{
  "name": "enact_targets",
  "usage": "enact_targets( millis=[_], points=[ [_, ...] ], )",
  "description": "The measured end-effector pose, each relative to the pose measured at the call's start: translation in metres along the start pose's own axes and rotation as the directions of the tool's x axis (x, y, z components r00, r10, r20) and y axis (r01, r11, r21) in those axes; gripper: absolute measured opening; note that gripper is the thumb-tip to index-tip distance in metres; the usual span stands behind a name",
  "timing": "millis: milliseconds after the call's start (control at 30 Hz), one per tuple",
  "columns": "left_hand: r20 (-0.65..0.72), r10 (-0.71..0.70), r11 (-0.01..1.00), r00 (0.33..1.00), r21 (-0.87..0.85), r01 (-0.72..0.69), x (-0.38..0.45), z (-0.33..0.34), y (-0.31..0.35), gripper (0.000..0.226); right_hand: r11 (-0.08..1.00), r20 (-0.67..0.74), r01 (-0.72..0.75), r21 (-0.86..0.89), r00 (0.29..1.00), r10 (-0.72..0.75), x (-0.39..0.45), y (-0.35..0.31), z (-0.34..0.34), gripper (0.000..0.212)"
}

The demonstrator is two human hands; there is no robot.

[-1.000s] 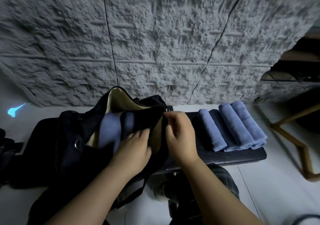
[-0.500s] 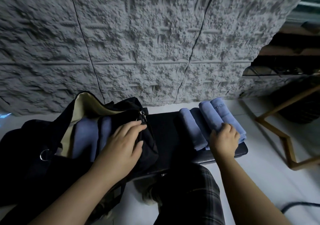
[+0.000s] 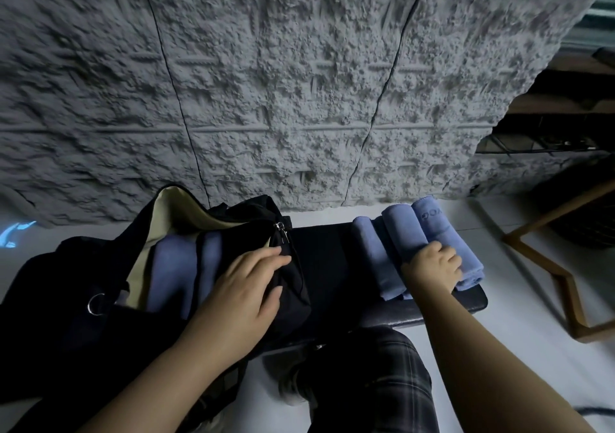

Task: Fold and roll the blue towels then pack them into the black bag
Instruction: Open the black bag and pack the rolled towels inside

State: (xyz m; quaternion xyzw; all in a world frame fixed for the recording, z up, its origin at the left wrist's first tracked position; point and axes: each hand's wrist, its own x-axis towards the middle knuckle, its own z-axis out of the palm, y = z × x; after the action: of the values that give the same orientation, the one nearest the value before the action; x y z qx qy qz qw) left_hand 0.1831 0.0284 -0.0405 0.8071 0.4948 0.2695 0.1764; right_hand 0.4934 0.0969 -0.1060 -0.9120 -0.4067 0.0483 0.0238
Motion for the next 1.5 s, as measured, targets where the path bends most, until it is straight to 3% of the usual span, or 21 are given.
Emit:
enact_targets(
  millis=[167,267,367,467,533,600,700,767,900,1000,1067,1133,1200,1233,1333,1433,1467,1500],
  points=[
    [-0.026,0.005,1.000,1.000,-0.009,-0.005,-0.006,-0.008,-0.007,0.040,0.995,0.007,0.003,0.102,1.000,-0.004,-0.004,-0.006,-0.013,0.049],
    [-0.053,-0.026,0.999,0.998,-0.035,0.024,-0.008,-0.012,-0.014,0.040,0.962,-0.076,0.110,0.251,0.993,-0.094,-0.016,-0.017,-0.031,0.043],
    [-0.066,-0.064,0.993,0.996,-0.099,0.058,-0.008,-0.012,-0.015,0.045,0.840,-0.098,0.315,0.442,0.948,-0.304,-0.045,-0.035,-0.063,0.026],
    [-0.081,-0.139,0.960,0.987,-0.254,0.114,-0.007,-0.013,-0.006,0.052,0.645,0.058,0.335,0.687,0.860,-0.508,-0.084,-0.059,-0.097,0.020],
    [-0.034,-0.228,0.888,0.973,-0.418,0.194,-0.006,-0.014,0.000,0.057,0.550,0.127,0.345,0.760,0.752,-0.647,-0.108,-0.072,-0.116,0.025],
    [0.055,-0.293,0.749,0.954,-0.608,0.265,-0.006,-0.014,0.002,0.070,0.514,0.161,0.444,0.734,0.622,-0.766,-0.129,-0.082,-0.129,0.025],
    [0.066,-0.367,0.634,0.928,-0.712,0.301,-0.009,-0.017,-0.005,0.075,0.427,0.183,0.510,0.747,0.460,-0.869,-0.151,-0.096,-0.131,0.026],
    [0.088,-0.379,0.571,0.921,-0.761,0.307,-0.013,-0.022,-0.007,0.069,0.417,0.197,0.517,0.748,0.426,-0.883,-0.158,-0.104,-0.125,0.031],
    [0.186,-0.420,0.425,0.888,-0.825,0.374,-0.030,-0.027,-0.020,0.093,0.432,0.278,0.480,0.763,0.359,-0.891,-0.171,-0.116,-0.105,0.052],
    [0.273,-0.482,0.245,0.833,-0.870,0.427,-0.040,-0.029,-0.029,0.071,0.475,0.365,0.382,0.793,0.327,-0.872,-0.183,-0.124,-0.093,0.059],
    [0.320,-0.520,0.246,0.792,-0.832,0.497,-0.042,-0.036,-0.034,0.043,0.534,0.436,0.260,0.804,0.353,-0.828,-0.192,-0.130,-0.085,0.058],
    [0.312,-0.542,0.426,0.781,-0.699,0.574,-0.043,-0.042,-0.042,0.040,0.593,0.501,0.139,0.793,0.403,-0.766,-0.198,-0.139,-0.076,0.068],
    [0.256,-0.608,0.596,0.751,-0.478,0.645,-0.040,-0.045,-0.053,0.037,0.669,0.530,0.184,0.720,0.478,-0.701,-0.200,-0.150,-0.070,0.068],
    [0.237,-0.634,0.626,0.736,-0.401,0.668,-0.038,-0.044,-0.061,0.035,0.710,0.538,0.235,0.664,0.511,-0.671,-0.200,-0.155,-0.068,0.061],
    [0.271,-0.743,0.605,0.612,-0.118,0.787,-0.027,-0.032,-0.091,0.035,0.760,0.536,0.307,0.572,0.561,-0.630,-0.199,-0.167,-0.062,0.046],
    [0.291,-0.872,0.462,0.394,0.223,0.858,-0.018,-0.018,-0.110,0.053,0.774,0.543,0.301,0.557,0.573,-0.614,-0.201,-0.174,-0.063,0.032],
    [0.276,-0.894,0.421,0.353,0.249,0.872,-0.016,-0.015,-0.114,0.054,0.780,0.545,0.308,0.544,0.577,-0.608,-0.201,-0.175,-0.064,0.025],
    [0.249,-0.902,0.413,0.352,0.261,0.873,-0.012,-0.013,-0.117,0.053,0.785,0.545,0.321,0.530,0.581,-0.605,-0.199,-0.176,-0.064,0.022]
  ],
)
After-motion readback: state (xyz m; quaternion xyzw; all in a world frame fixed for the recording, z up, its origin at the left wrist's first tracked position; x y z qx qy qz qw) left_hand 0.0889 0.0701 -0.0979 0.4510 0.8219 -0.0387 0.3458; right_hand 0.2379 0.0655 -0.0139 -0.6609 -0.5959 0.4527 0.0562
